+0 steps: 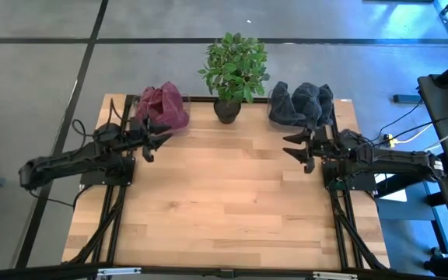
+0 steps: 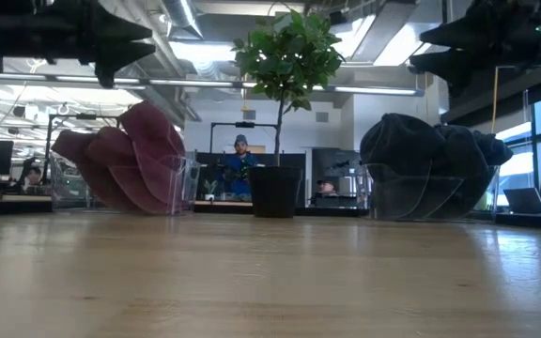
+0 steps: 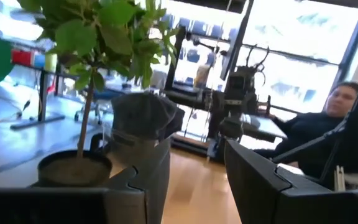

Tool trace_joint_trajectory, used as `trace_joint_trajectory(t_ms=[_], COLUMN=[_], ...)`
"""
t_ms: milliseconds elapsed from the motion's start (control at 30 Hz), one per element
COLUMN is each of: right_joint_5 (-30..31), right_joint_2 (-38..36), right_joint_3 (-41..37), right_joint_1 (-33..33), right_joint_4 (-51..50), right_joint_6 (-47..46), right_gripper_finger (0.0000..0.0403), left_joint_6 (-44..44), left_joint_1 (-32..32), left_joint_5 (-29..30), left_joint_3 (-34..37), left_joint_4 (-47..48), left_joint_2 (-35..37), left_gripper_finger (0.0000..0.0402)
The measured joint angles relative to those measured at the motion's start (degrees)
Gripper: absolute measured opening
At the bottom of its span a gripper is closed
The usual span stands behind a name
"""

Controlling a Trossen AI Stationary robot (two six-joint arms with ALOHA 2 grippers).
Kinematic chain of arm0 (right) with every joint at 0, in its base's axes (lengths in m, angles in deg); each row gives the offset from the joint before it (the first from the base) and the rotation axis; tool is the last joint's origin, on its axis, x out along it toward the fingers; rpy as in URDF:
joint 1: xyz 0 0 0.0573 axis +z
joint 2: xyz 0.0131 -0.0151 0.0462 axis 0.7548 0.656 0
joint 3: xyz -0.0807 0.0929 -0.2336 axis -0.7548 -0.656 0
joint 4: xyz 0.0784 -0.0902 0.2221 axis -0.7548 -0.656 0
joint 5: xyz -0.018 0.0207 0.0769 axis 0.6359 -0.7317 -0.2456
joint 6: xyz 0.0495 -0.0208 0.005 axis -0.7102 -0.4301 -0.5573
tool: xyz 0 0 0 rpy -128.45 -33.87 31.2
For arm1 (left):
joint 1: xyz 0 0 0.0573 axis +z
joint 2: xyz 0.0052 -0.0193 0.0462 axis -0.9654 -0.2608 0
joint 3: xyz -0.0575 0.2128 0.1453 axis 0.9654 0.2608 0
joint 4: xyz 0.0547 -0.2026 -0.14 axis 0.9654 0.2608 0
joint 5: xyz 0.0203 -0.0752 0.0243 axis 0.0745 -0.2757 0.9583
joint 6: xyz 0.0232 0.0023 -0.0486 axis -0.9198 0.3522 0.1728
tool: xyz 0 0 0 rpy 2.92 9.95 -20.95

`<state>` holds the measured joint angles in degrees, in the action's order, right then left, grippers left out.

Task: Pick & Place hat
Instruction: Return to Home Position

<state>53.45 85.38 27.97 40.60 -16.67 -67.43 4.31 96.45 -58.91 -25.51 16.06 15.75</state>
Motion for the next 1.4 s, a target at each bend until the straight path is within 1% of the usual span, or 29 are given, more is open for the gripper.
trace_joint_trajectory(t_ms=[67,200,400,700,833,900,1000,1100,1200,1400], right_joint_5=[0.85,1.34,2.4,3.28,3.31,3.3,3.22,3.35,3.97,4.83], right_joint_2=[-1.66,-4.14,-4.99,-4.95,-4.95,-4.94,-4.96,-5.81,-6.32,-8.89], right_joint_3=[-0.02,-0.05,-0.06,-0.06,-0.06,-1.0,-5.66,-8.52,-10.16,-13.12], right_joint_1=[0.0,0.0,0.0,0.0,0.0,0.0,0.0,0.0,0.02,0.02], right_joint_4=[-1.71,-4.58,-5.12,-5.42,-5.32,-2.93,5.27,9.56,10.22,12.09], right_joint_6=[0.18,0.24,1.51,1.74,1.79,1.79,2.12,2.51,1.48,0.22], right_gripper_finger=[0.0217,0.0217,0.0217,0.0217,0.0217,0.0217,0.0217,0.0217,0.0217,0.0217], left_joint_6=[0.04,0.57,0.85,0.7,1.72,2.12,2.54,3.56,4.04,4.23], left_joint_1=[-0.01,0.03,0.07,0.15,1.54,2.41,3.47,4.21,4.86,6.04], left_joint_5=[0.03,2.0,5.58,6.61,7.08,6.7,6.45,3.8,3.63,3.56], left_joint_3=[1.81,4.88,10.97,10.96,10.97,10.97,10.97,10.97,10.97,10.97], left_joint_4=[-1.93,-2.09,-9.86,-7.11,-5.68,-4.89,-3.98,-1.83,1.21,4.45], left_joint_2=[1.19,3.01,3.76,3.74,4.18,4.97,6.65,8.62,11.1,14.82], left_gripper_finger=[0.0149,0.0152,0.0148,0.0151,0.0148,0.0149,0.0152,0.0153,0.015,0.0149])
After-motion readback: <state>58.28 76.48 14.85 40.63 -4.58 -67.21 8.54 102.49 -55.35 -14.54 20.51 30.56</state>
